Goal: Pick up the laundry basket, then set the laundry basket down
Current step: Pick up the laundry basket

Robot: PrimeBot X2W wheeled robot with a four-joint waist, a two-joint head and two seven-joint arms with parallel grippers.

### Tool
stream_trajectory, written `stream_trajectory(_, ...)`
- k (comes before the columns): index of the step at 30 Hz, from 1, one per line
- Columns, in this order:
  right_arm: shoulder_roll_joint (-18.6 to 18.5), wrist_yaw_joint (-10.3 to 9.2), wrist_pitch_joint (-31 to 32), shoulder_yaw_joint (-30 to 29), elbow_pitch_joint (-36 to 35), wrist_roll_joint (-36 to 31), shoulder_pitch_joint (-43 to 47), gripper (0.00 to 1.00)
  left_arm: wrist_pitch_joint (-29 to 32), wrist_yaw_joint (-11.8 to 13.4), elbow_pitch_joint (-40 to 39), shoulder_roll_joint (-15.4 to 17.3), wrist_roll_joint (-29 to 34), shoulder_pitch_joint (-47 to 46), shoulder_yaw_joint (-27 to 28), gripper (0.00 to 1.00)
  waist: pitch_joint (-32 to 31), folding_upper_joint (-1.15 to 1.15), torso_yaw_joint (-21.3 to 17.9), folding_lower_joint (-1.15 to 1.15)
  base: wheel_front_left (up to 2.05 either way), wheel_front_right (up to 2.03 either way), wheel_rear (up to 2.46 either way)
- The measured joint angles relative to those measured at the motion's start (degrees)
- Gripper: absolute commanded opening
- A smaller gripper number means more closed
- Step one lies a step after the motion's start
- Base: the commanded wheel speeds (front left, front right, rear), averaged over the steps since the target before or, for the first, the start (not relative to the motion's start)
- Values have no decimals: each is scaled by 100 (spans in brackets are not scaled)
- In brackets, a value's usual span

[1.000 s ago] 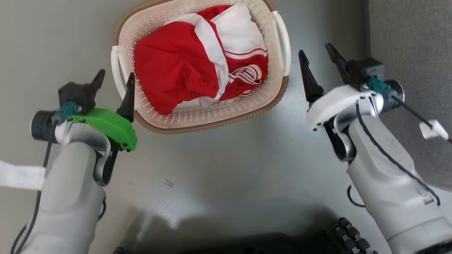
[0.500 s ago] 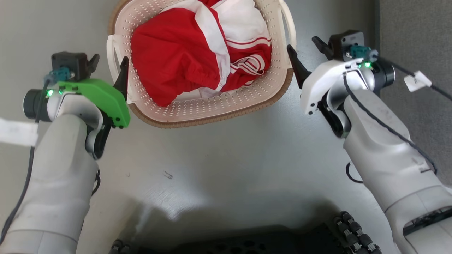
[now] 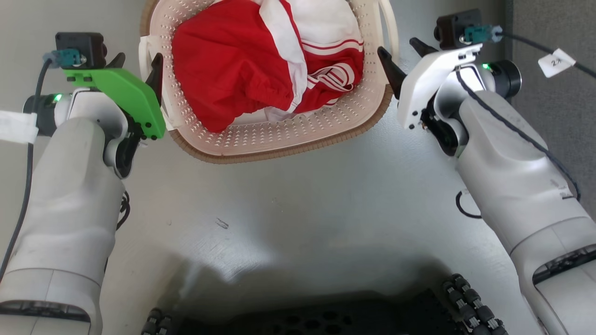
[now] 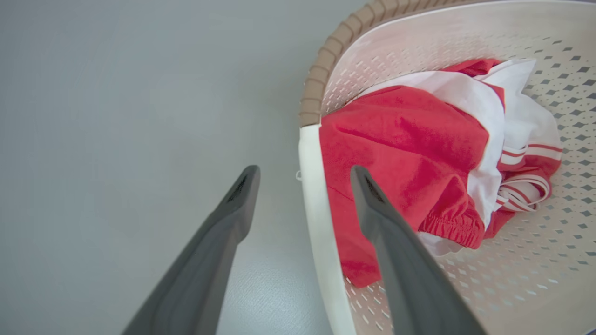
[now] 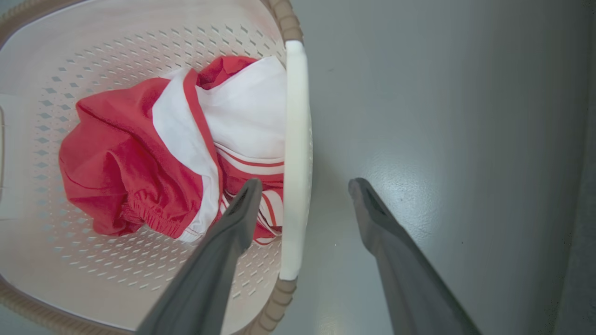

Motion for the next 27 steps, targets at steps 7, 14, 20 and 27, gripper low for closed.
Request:
stream_trajectory(7,-4,45,120,202,99,226,-261,100,62,-2,314,-77,-52,-203,18,100,45,0,62,0,0,0,0)
stream_trajectory(14,-4,51,165,313,196,437,-350,0,80,-54,502,-162,-51,-323,-32,0,73,0,106,0,0,0,0)
stream_trajectory(20,11,51,171,435,283,647,-430,0,34,-47,695,-178,-51,-451,-38,0,79,0,118,0,0,0,0)
stream_trajectory(27,21,51,143,584,452,722,-470,0,-65,-47,949,-213,-53,-507,-59,0,21,0,117,0,0,0,0)
